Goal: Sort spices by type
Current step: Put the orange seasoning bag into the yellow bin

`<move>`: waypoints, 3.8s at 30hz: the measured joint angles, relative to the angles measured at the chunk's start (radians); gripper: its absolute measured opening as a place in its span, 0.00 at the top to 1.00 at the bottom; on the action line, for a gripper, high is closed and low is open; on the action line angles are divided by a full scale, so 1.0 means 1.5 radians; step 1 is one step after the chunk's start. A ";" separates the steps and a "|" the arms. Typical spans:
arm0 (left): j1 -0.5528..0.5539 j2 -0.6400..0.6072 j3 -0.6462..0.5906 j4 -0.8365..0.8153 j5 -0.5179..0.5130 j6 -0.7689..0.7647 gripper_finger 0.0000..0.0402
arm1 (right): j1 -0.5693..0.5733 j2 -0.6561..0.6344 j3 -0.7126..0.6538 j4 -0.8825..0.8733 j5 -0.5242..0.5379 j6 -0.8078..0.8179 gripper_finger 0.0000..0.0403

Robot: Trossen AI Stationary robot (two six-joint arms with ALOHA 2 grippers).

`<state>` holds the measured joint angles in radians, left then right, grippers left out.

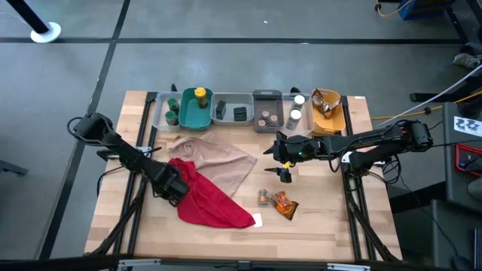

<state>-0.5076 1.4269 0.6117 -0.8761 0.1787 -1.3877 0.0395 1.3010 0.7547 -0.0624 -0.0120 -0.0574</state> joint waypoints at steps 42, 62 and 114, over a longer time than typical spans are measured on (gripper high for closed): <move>0.011 -0.068 0.073 -0.166 -0.064 0.075 0.59 | 0.000 0.000 0.000 0.000 0.000 0.000 0.24; 0.011 -0.068 -0.024 -0.096 -0.130 -0.057 0.40 | 0.000 0.000 0.000 -0.001 0.000 0.000 0.24; 0.066 -0.247 0.126 0.258 -0.323 0.105 1.00 | 0.000 0.001 0.000 0.187 -0.024 -0.037 0.24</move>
<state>-0.4092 1.0559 0.8001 -0.4884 -0.3056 -1.2309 0.0395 1.3018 0.7547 0.2177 -0.0479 -0.1132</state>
